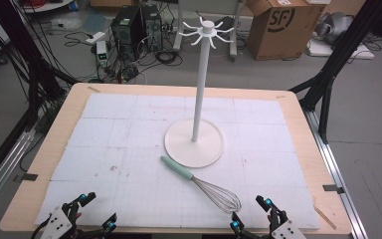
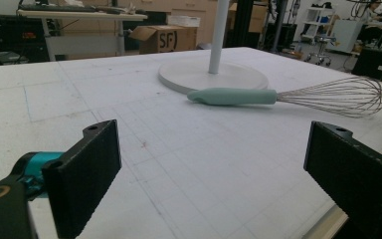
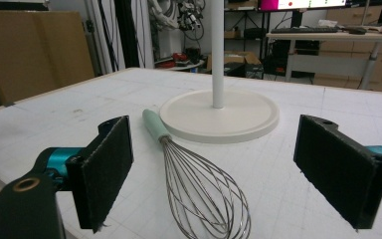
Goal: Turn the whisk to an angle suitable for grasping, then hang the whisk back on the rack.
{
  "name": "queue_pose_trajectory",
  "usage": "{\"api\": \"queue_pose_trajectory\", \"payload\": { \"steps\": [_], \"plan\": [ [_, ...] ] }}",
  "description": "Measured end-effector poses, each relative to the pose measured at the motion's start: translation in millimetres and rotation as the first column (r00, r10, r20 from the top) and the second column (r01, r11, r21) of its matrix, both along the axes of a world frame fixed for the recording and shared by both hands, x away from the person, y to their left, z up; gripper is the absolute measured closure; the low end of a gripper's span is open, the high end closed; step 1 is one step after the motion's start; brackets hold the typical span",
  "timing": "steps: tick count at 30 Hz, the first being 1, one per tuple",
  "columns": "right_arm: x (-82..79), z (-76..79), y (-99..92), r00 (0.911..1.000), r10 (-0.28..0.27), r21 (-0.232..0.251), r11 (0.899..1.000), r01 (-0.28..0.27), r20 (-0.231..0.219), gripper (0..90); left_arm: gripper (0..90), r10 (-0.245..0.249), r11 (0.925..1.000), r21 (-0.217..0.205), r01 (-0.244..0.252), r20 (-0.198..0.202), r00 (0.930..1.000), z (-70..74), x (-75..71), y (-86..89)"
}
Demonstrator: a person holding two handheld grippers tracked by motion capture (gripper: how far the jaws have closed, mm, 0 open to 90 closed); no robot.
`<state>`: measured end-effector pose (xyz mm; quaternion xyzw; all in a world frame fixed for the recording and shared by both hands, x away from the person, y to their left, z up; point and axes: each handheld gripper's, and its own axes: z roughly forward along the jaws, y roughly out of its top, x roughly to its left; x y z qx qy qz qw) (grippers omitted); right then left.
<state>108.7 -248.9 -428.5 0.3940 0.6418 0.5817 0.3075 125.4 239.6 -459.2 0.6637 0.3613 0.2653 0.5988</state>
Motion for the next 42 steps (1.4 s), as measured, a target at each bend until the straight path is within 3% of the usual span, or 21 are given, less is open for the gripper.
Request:
{"api": "queue_pose_trajectory", "payload": {
  "steps": [21, 25, 28, 34, 35, 36, 37, 38, 39, 42],
  "plan": [
    [1.0, 3.5, 0.1, 0.9999, 0.006, 0.006, 1.0, -0.006, 0.013, 14.7, 8.3, -0.006, 1.0, -0.004, 0.006, -0.005, 1.0, -0.7, 1.0, -0.5],
    [11.8, 19.6, -1.9, 0.9992, 0.04, 0.049, 0.998, -0.04, 0.009, 15.2, 8.4, -0.012, 0.9999, -0.009, 0.012, -0.007, 0.9999, -0.7, 1.8, -1.3],
    [17.5, 26.7, -1.0, 0.9983, 0.058, 0.025, 0.998, -0.058, 0.007, 15.8, 8.3, -0.016, 0.9998, -0.012, 0.016, -0.005, 0.9999, -0.6, 1.9, -1.9],
    [42.6, 37.2, 2.4, 0.9909, 0.117, -0.002, 0.993, -0.118, -0.066, 15.9, 8.3, -0.031, 0.9993, -0.021, 0.031, 0.004, 0.9995, 0.4, 2.1, -4.8],
    [51.6, 39.3, 3.9, 0.9845, 0.144, -0.015, 0.989, -0.146, -0.1, 16.0, 8.3, -0.034, 0.9992, -0.023, 0.034, 0.004, 0.9994, 0.3, 2.6, -5.7],
    [51.6, 39.3, 3.9, 0.9845, 0.144, -0.015, 0.989, -0.146, -0.1, 16.0, 8.3, -0.037, 0.9991, -0.02, 0.037, 0.003, 0.9993, 0.3, 3.0, -6.0],
    [60.4, 41.5, 6.9, 0.9752, 0.174, -0.036, 0.983, -0.181, -0.136, 16.9, 8.3, -0.039, 0.999, -0.021, 0.039, 0.003, 0.9992, 0.4, 3.2, -6.5],
    [60.4, 41.5, 6.9, 0.9752, 0.174, -0.036, 0.983, -0.181, -0.136, 16.9, 8.3, -0.041, 0.9989, -0.023, 0.042, 0.003, 0.9991, 0.4, 3.4, -6.9],
    [69.9, 42.9, 11.2, 0.9625, 0.208, -0.053, 0.974, -0.22, -0.175, 17.4, 8.3, -0.042, 0.9988, -0.023, 0.042, 0.004, 0.9991, 0.5, 3.4, -7.2],
    [84.7, 44.3, 20.9, 0.9455, 0.236, -0.096, 0.96, -0.263, -0.224, 17.5, 8.3, -0.044, 0.9987, -0.024, 0.044, 0.006, 0.999, 0.8, 3.5, -7.6]
  ]
}}
